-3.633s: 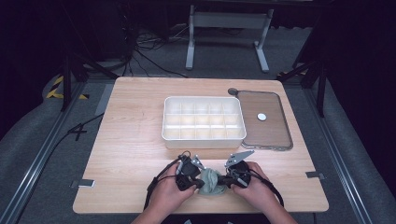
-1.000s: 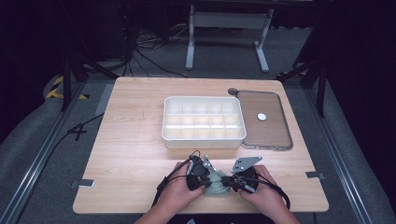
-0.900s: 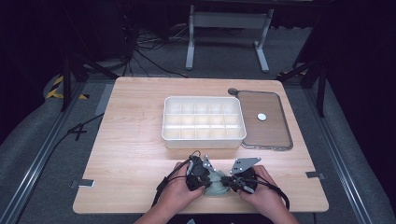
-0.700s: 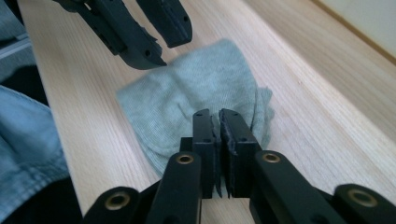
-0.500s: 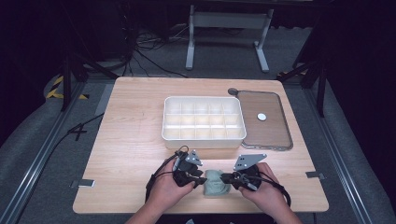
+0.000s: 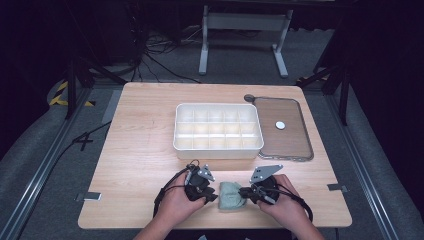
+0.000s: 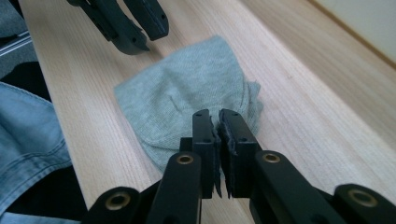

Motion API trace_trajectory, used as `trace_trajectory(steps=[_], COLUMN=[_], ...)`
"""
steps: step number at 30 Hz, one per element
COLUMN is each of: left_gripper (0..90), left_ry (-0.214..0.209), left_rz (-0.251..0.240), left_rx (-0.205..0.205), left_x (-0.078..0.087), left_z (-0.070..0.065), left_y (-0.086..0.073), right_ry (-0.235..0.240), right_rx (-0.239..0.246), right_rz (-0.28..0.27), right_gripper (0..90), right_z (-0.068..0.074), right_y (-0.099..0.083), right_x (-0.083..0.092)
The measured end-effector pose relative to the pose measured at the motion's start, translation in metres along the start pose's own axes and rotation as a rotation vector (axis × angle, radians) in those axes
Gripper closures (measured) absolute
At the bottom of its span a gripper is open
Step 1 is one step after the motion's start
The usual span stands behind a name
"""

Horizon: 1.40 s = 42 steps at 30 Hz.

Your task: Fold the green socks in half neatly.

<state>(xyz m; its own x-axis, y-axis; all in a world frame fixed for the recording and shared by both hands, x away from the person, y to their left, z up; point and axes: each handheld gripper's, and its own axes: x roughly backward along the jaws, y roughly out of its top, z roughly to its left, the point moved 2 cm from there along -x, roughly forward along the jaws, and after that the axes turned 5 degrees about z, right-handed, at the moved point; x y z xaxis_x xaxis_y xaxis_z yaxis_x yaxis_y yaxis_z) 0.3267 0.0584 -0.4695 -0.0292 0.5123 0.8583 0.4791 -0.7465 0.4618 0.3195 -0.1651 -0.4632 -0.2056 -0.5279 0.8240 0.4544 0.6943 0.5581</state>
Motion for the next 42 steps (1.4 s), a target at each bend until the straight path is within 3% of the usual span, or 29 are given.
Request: trace_trajectory(steps=[6,12,22,30,34,38,42], left_gripper=[73.4,74.0,73.7,71.4,68.7,67.7,66.9], left_ry=[0.001,-0.005,0.013,-0.007,0.0,0.001,0.009], left_rz=[0.027,0.034,0.039,-0.029,-0.045,-0.044,-0.046], left_rx=[-0.02,-0.07,-0.122,-0.209,-0.25,-0.251,-0.248], left_x=[-0.006,-0.009,-0.013,-0.001,-0.001,-0.005,-0.003], left_z=[-0.001,-0.005,-0.009,-0.02,-0.026,-0.024,-0.024], left_y=[0.002,0.005,0.008,0.014,0.018,0.02,0.018], right_ry=[-0.028,-0.038,0.008,0.004,0.004,0.008,0.007], right_rx=[0.017,0.027,0.063,0.04,-0.001,-0.025,-0.012], right_rz=[0.027,0.029,0.017,0.017,0.002,-0.011,-0.015], right_gripper=[85.5,85.7,89.0,89.0,88.2,88.4,84.2], right_z=[0.003,0.006,0.021,0.023,0.023,0.023,0.022], right_y=[-0.001,0.0,0.006,0.006,0.006,0.007,0.007], right_x=[-0.006,-0.007,-0.018,-0.019,-0.02,-0.023,-0.022])
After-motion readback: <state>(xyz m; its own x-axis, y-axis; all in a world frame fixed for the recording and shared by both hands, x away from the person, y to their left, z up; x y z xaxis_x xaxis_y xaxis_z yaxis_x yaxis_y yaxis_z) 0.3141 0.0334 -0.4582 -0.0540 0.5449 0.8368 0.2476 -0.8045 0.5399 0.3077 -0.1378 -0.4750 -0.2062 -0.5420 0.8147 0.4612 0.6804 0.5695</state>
